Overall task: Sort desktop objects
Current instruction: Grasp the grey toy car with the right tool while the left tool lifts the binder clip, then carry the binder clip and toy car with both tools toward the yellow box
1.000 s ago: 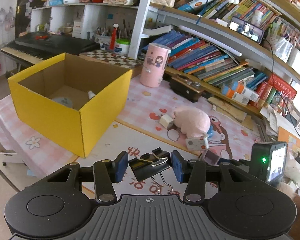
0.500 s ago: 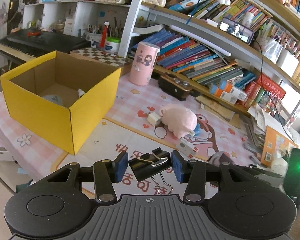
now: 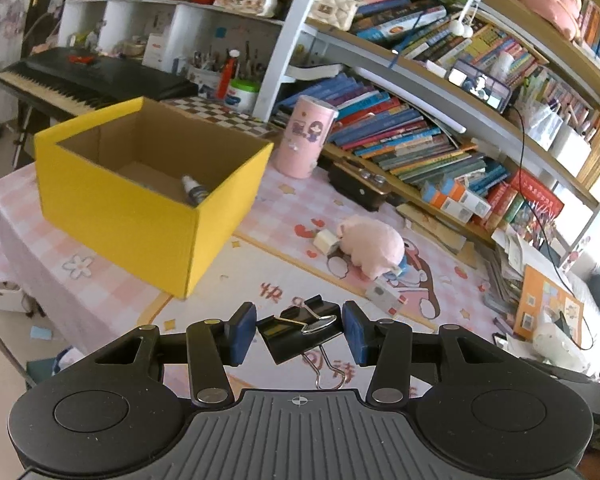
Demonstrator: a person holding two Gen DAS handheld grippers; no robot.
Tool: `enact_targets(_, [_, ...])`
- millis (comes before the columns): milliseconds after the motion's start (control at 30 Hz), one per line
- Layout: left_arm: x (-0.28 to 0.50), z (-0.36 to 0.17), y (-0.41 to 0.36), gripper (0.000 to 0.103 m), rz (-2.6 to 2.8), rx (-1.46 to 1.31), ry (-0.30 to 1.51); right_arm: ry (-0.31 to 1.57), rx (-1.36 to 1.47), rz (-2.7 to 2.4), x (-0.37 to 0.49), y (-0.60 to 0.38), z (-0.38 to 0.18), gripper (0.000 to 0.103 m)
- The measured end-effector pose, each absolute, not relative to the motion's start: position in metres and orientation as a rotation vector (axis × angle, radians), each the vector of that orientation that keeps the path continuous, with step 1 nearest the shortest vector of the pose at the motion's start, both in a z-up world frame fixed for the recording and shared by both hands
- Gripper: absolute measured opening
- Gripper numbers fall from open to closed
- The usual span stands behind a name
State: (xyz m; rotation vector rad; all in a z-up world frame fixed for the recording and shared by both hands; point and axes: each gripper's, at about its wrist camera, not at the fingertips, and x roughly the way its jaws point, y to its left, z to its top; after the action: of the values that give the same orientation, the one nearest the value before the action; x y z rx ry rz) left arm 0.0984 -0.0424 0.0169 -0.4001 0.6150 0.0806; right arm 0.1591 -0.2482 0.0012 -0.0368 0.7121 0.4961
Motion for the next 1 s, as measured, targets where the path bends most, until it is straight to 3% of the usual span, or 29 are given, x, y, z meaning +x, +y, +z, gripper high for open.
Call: enact_targets(1000, [-0.017, -0.005, 0.099, 0.046, 0.013, -0.469, 0.692, 0.751, -0.087, 0.468, 0.017, -0.097, -0.004, 0.059])
